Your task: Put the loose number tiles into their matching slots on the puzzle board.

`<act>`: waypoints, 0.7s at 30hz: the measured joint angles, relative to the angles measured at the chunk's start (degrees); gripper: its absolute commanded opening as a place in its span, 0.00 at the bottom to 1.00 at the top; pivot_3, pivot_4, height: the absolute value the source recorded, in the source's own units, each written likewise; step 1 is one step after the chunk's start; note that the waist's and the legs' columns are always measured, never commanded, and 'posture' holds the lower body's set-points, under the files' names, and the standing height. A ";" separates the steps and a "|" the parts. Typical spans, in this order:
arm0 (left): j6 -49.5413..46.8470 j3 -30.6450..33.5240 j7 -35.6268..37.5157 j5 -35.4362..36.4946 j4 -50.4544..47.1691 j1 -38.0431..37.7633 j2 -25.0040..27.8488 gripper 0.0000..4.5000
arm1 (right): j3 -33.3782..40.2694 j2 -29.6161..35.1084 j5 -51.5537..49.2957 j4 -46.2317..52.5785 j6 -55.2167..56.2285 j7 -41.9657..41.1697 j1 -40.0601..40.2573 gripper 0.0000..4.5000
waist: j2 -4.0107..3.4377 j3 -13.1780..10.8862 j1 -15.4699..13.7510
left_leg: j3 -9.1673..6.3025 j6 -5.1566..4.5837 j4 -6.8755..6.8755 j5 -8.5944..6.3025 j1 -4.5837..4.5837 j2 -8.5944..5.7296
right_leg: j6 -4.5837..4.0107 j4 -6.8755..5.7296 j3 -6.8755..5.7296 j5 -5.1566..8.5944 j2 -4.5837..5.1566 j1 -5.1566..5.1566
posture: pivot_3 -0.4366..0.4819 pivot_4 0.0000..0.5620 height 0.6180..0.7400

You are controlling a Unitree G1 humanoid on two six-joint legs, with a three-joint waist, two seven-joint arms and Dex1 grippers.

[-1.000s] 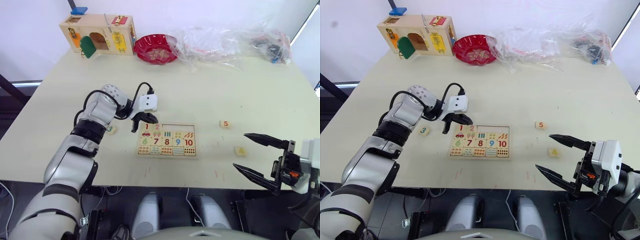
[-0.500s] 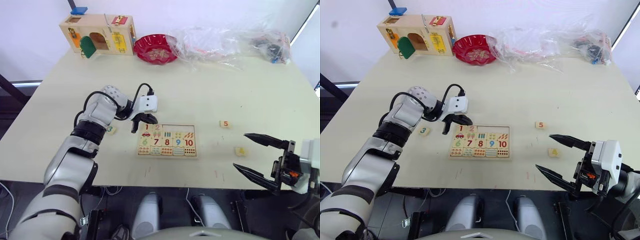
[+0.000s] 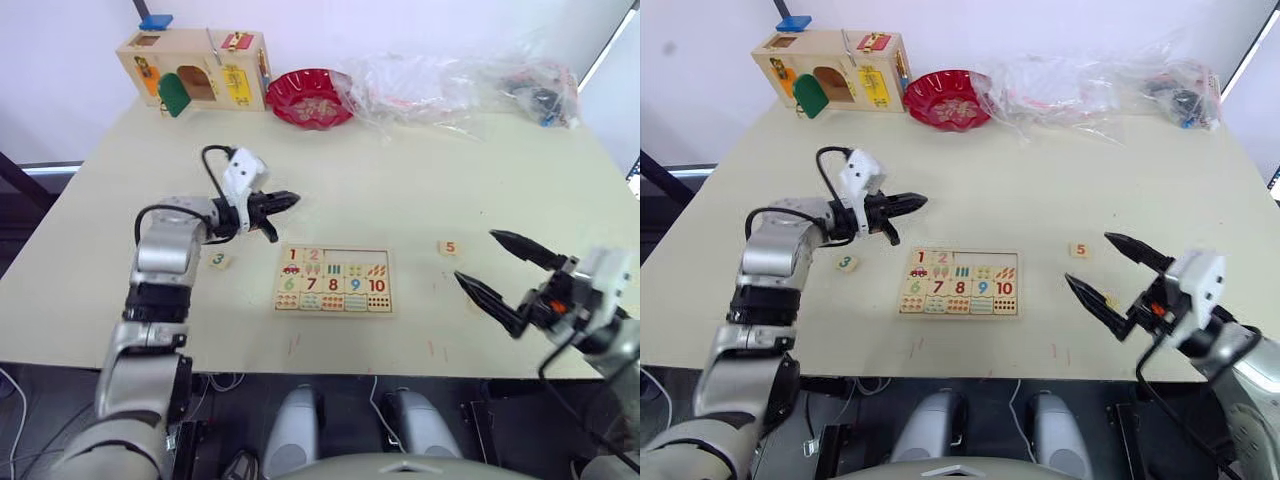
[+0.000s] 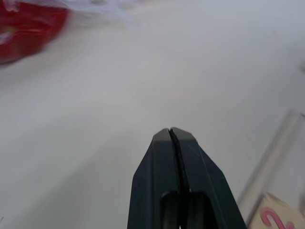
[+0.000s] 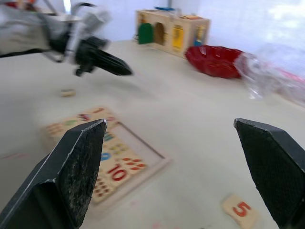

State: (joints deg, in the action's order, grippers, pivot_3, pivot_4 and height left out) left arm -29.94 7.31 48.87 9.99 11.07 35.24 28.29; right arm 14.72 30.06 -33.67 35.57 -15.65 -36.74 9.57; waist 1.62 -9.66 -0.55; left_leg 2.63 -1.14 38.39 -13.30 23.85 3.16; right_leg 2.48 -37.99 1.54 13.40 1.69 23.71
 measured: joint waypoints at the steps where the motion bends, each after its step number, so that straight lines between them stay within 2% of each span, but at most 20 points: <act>1: -0.82 1.96 -3.34 0.61 -2.18 -1.80 -1.12 0.01 | -1.15 -1.12 1.81 -1.38 0.52 1.31 -1.66 1.00 | 0.00 0.00 0.06 | -0.02 0.00 -0.01 0.00 0.00 0.00 | -0.01 0.01 0.00 0.00 -0.01 0.00 | 0.48 0.27 1.00; 7: -1.75 9.22 -17.67 3.67 -13.75 -9.77 -8.23 0.01 | -2.96 -4.75 4.13 -11.03 1.14 4.24 -10.63 1.00 | 0.01 0.01 -0.26 | 0.01 0.00 0.00 0.00 -0.01 -0.02 | 0.02 0.01 0.01 -0.04 0.04 -0.04 | 0.48 0.27 1.00; 10: 1.75 10.14 -21.97 3.81 -19.29 -15.91 -11.60 0.01 | -2.93 -4.44 4.05 -16.21 2.39 1.73 -13.56 1.00 | 0.01 0.01 -0.18 | 0.05 0.01 -0.03 0.00 -0.03 -0.05 | 0.02 0.05 0.06 -0.04 0.06 -0.05 | 0.48 0.27 1.00; 17: 4.32 11.47 -20.34 8.94 -26.90 -27.71 -11.50 0.01 | -2.85 -1.43 2.83 -23.32 3.53 -6.76 -15.45 1.00 | 0.00 0.01 0.01 | 0.06 0.00 -0.04 0.00 -0.08 -0.01 | 0.00 0.02 0.05 -0.04 0.04 -0.04 | 0.48 0.27 1.00; 19: 4.89 13.25 -18.33 11.75 -28.74 -31.32 -9.80 0.01 | -2.80 0.36 2.02 -23.98 3.71 -10.24 -15.35 1.00 | -0.01 0.01 0.05 | 0.08 0.01 -0.05 0.00 -0.08 -0.01 | -0.01 0.03 0.06 -0.04 0.04 -0.04 | 0.48 0.27 1.00; 20: 4.98 14.52 -17.02 13.34 -29.40 -33.44 -8.85 0.12 | -2.48 1.67 1.30 -24.67 3.69 -12.23 -15.06 1.00 | -0.01 0.01 0.09 | 0.09 0.01 -0.06 0.00 -0.08 0.00 | -0.01 0.05 0.06 -0.03 0.05 -0.04 | 0.48 0.27 1.00; 21: 5.01 15.21 -16.23 14.22 -29.72 -34.89 -8.19 0.16 | -2.04 2.41 0.79 -25.00 3.69 -13.43 -14.59 1.00 | -0.01 0.01 0.08 | 0.09 0.01 -0.06 0.00 -0.08 0.00 | -0.01 0.06 0.06 -0.03 0.06 -0.04 | 0.48 0.27 1.00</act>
State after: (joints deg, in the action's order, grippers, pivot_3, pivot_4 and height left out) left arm -24.93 22.52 32.65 24.21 -18.65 0.35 20.10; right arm 12.68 32.47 -32.88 10.57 -11.96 -50.18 -5.02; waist 1.61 -9.64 -0.47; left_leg 2.72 -1.13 38.33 -13.30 23.77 3.16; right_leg 2.47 -37.93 1.60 13.37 1.74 23.67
